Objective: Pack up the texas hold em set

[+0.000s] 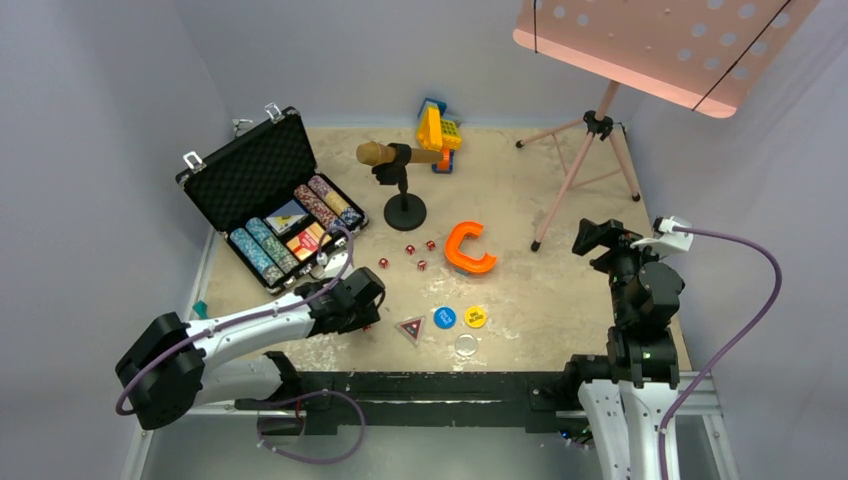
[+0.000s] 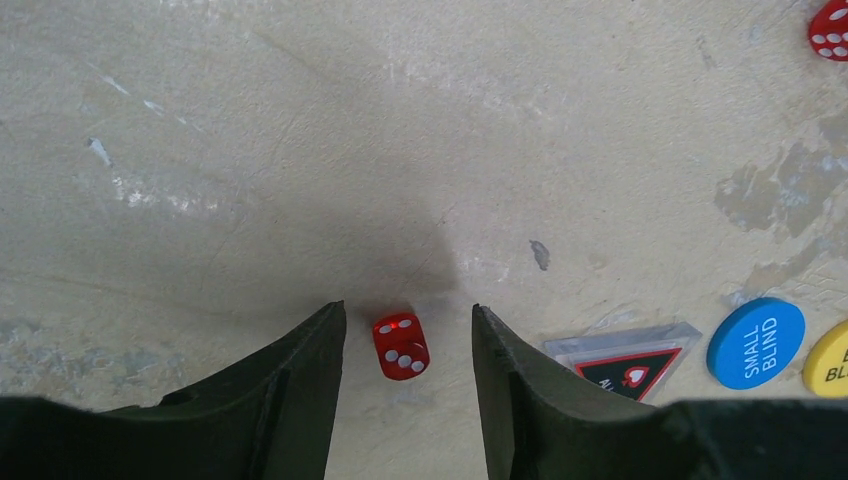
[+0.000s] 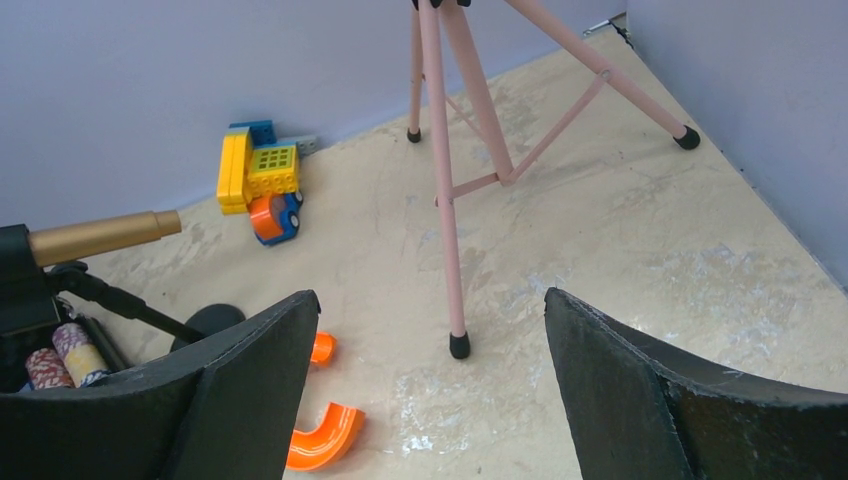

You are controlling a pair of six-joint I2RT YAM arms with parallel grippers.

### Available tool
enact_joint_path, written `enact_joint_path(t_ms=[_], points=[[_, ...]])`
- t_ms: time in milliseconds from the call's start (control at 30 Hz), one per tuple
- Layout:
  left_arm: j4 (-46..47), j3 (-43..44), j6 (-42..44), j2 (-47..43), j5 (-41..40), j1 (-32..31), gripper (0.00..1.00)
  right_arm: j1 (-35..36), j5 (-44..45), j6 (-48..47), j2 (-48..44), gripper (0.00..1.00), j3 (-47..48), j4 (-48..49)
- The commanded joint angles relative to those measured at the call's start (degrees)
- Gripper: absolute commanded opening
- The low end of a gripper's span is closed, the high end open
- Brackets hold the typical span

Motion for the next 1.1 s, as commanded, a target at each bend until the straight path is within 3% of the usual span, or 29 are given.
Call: enact_joint_path(t_ms=[0,367,567,767,900,1067], points=[[-0.5,-1.0,-5.3,0.0,-2.7,-1.8,0.53,-0.2,-1.2,0.6,-0.7,0.87,1.5,1.6],[-3.3,0.2,-7.0,2.7,-3.3,-4.6,0.45,-0.2,-1.3,0.7,-0.9,0.87,1.5,1.4],[-4.6,1.7,-6.8,3.4,-4.2,-5.6,0.35,-0.2,-1.3,0.7,-0.9,0.87,1.5,1.3],[-6.6,3.5,-6.6,3.4,-3.8,-5.9,0.00,-0.2,-1.4,0.7,-0.9,0.87,1.6,1.2],[-9.8,6.1,-4.3,-0.4,-3.9,-4.6,0.00,-0.2,-1.4,0.7,-1.0,0.86,1.5,1.2],[-12.4,11.1,7.1,-5.6,-1.6,5.0,0.00,-0.2,-1.6,0.6,-1.2,0.86,1.5,1.2]])
